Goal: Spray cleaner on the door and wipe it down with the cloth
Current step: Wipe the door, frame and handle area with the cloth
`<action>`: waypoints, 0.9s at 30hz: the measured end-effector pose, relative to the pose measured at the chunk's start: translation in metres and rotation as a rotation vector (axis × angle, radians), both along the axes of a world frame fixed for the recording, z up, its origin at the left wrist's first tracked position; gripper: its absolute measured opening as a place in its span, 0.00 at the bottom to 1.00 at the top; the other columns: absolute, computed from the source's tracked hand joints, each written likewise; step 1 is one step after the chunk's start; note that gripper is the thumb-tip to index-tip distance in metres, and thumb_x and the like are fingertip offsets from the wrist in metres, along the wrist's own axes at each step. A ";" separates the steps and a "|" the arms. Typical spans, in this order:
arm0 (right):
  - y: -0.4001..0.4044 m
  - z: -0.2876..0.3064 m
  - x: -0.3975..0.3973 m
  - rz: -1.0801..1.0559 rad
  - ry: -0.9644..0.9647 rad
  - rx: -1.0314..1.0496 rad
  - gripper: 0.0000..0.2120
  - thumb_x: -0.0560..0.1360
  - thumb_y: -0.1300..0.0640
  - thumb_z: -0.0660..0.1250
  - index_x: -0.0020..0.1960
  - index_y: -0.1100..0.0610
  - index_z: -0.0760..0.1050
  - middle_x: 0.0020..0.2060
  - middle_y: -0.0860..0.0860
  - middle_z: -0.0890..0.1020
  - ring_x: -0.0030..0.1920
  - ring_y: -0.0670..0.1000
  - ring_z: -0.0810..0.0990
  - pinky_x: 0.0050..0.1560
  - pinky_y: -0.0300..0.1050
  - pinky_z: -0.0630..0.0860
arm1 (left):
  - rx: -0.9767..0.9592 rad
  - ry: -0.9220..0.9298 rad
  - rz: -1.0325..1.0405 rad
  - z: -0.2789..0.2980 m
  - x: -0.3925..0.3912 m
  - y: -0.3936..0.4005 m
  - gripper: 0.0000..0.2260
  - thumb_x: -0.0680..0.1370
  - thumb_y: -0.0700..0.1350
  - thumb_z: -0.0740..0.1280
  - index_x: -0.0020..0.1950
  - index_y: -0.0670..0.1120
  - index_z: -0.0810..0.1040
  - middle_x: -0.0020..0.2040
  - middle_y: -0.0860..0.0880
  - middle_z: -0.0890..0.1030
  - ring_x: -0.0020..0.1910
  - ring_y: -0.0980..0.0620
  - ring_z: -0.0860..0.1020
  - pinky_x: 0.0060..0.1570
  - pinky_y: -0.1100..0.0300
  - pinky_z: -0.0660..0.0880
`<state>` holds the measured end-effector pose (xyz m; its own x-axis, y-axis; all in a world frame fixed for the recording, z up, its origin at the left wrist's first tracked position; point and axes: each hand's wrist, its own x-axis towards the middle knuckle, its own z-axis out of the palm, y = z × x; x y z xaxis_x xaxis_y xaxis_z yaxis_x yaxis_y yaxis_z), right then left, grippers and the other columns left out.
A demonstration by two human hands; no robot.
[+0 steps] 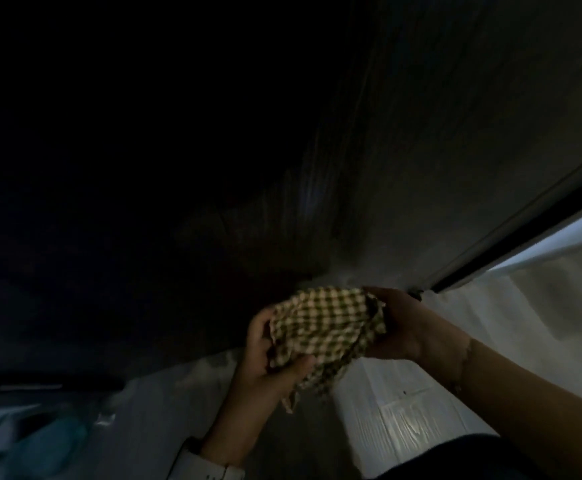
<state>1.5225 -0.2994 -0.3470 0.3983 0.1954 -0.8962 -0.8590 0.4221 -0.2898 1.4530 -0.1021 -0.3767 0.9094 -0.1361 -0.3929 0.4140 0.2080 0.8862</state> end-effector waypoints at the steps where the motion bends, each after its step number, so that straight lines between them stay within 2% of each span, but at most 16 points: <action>1: -0.004 -0.002 -0.002 -0.020 0.042 0.045 0.22 0.80 0.49 0.58 0.50 0.70 0.76 0.41 0.66 0.83 0.50 0.63 0.77 0.52 0.61 0.70 | 0.071 -0.039 -0.017 -0.002 -0.004 0.001 0.34 0.59 0.48 0.79 0.63 0.55 0.73 0.58 0.57 0.81 0.58 0.57 0.79 0.50 0.64 0.77; 3: -0.009 -0.006 -0.008 0.031 0.043 0.126 0.22 0.76 0.49 0.64 0.54 0.71 0.75 0.47 0.66 0.83 0.51 0.64 0.79 0.54 0.61 0.75 | 0.175 -0.082 -0.041 -0.007 -0.013 0.004 0.31 0.64 0.49 0.78 0.65 0.54 0.73 0.61 0.58 0.79 0.60 0.60 0.77 0.53 0.66 0.75; 5: -0.008 -0.009 -0.012 0.142 -0.026 0.157 0.15 0.74 0.59 0.64 0.56 0.68 0.75 0.50 0.62 0.82 0.49 0.61 0.82 0.51 0.56 0.79 | 0.251 -0.107 -0.061 -0.003 -0.022 0.005 0.25 0.71 0.46 0.76 0.66 0.56 0.73 0.63 0.62 0.77 0.64 0.63 0.74 0.60 0.67 0.71; 6: -0.007 -0.009 -0.014 0.183 -0.063 0.155 0.12 0.72 0.64 0.63 0.55 0.66 0.75 0.50 0.61 0.82 0.48 0.60 0.82 0.51 0.54 0.80 | 0.320 -0.124 -0.073 0.000 -0.026 0.005 0.22 0.71 0.48 0.74 0.64 0.56 0.75 0.63 0.62 0.78 0.64 0.64 0.73 0.60 0.69 0.70; 8: -0.005 -0.005 -0.019 0.238 -0.104 0.143 0.11 0.72 0.68 0.63 0.54 0.66 0.76 0.49 0.61 0.82 0.49 0.58 0.81 0.50 0.51 0.80 | 0.482 -0.158 -0.090 0.009 -0.040 0.007 0.16 0.68 0.54 0.75 0.55 0.55 0.79 0.55 0.60 0.82 0.56 0.68 0.76 0.53 0.75 0.69; 10: -0.004 0.006 -0.023 0.257 -0.158 0.110 0.08 0.74 0.70 0.61 0.51 0.66 0.77 0.46 0.60 0.83 0.47 0.56 0.81 0.45 0.48 0.81 | 0.675 -0.151 -0.091 0.022 -0.057 0.008 0.11 0.69 0.49 0.76 0.48 0.52 0.80 0.48 0.59 0.80 0.48 0.66 0.77 0.46 0.77 0.68; 12: -0.004 0.019 -0.028 0.271 -0.280 0.045 0.11 0.75 0.73 0.59 0.53 0.64 0.75 0.47 0.58 0.80 0.47 0.54 0.78 0.45 0.46 0.77 | 0.802 -0.134 -0.048 0.037 -0.073 0.008 0.06 0.73 0.49 0.74 0.47 0.51 0.80 0.42 0.58 0.78 0.44 0.61 0.76 0.42 0.78 0.68; 14: -0.007 0.027 -0.032 0.299 -0.388 -0.072 0.18 0.74 0.74 0.61 0.61 0.61 0.74 0.55 0.58 0.78 0.49 0.53 0.77 0.46 0.43 0.75 | 0.713 -0.062 0.085 0.048 -0.086 0.009 0.13 0.71 0.55 0.73 0.43 0.46 0.81 0.38 0.53 0.79 0.41 0.56 0.76 0.40 0.72 0.70; 15: -0.009 0.031 -0.035 0.310 -0.429 -0.129 0.20 0.74 0.74 0.63 0.63 0.61 0.74 0.57 0.58 0.78 0.48 0.52 0.77 0.45 0.42 0.75 | 0.660 -0.029 0.121 0.052 -0.088 0.008 0.15 0.72 0.55 0.72 0.43 0.43 0.81 0.40 0.49 0.80 0.44 0.54 0.77 0.44 0.68 0.71; 17: -0.012 0.036 -0.041 0.318 -0.500 -0.212 0.19 0.74 0.72 0.65 0.64 0.60 0.73 0.55 0.59 0.79 0.44 0.50 0.78 0.40 0.42 0.76 | 0.649 0.010 0.165 0.058 -0.089 0.002 0.13 0.76 0.50 0.67 0.46 0.39 0.81 0.46 0.46 0.80 0.49 0.49 0.77 0.46 0.70 0.71; 19: -0.014 0.038 -0.044 0.303 -0.547 -0.254 0.18 0.75 0.71 0.66 0.63 0.60 0.73 0.51 0.58 0.79 0.43 0.51 0.78 0.39 0.42 0.76 | 0.624 0.039 0.299 0.058 -0.085 -0.007 0.11 0.79 0.40 0.64 0.49 0.32 0.80 0.47 0.43 0.80 0.46 0.46 0.77 0.39 0.72 0.72; 21: -0.015 0.038 -0.043 0.307 -0.618 -0.316 0.16 0.76 0.69 0.64 0.62 0.59 0.73 0.51 0.57 0.78 0.45 0.51 0.77 0.44 0.43 0.75 | 0.507 0.105 0.422 0.059 -0.078 -0.018 0.10 0.81 0.39 0.62 0.57 0.35 0.78 0.50 0.43 0.79 0.46 0.47 0.77 0.40 0.69 0.74; 22: -0.016 0.036 -0.041 0.302 -0.643 -0.338 0.16 0.77 0.68 0.63 0.62 0.58 0.73 0.52 0.55 0.78 0.46 0.50 0.77 0.44 0.42 0.74 | 0.429 0.166 0.478 0.058 -0.073 -0.025 0.10 0.82 0.40 0.61 0.59 0.39 0.76 0.51 0.44 0.78 0.47 0.47 0.77 0.44 0.66 0.75; 24: -0.022 0.028 -0.040 0.261 -0.633 -0.336 0.14 0.78 0.66 0.61 0.62 0.57 0.73 0.50 0.53 0.77 0.44 0.48 0.75 0.40 0.41 0.73 | 0.305 0.242 0.564 0.043 -0.063 -0.029 0.13 0.82 0.44 0.61 0.63 0.39 0.76 0.56 0.44 0.78 0.53 0.46 0.77 0.54 0.59 0.73; 27: -0.032 0.002 -0.041 0.263 -0.569 -0.297 0.15 0.79 0.64 0.60 0.65 0.58 0.72 0.52 0.54 0.77 0.50 0.51 0.76 0.45 0.44 0.74 | 0.404 0.299 0.621 0.006 -0.047 -0.033 0.16 0.81 0.50 0.62 0.60 0.39 0.77 0.59 0.45 0.78 0.54 0.46 0.77 0.59 0.55 0.72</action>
<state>1.4819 -0.3317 -0.3447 0.7953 0.1285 -0.5924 -0.6021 0.0542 -0.7966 1.4060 -0.1355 -0.3707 0.6205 0.5655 -0.5434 0.5602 0.1653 0.8117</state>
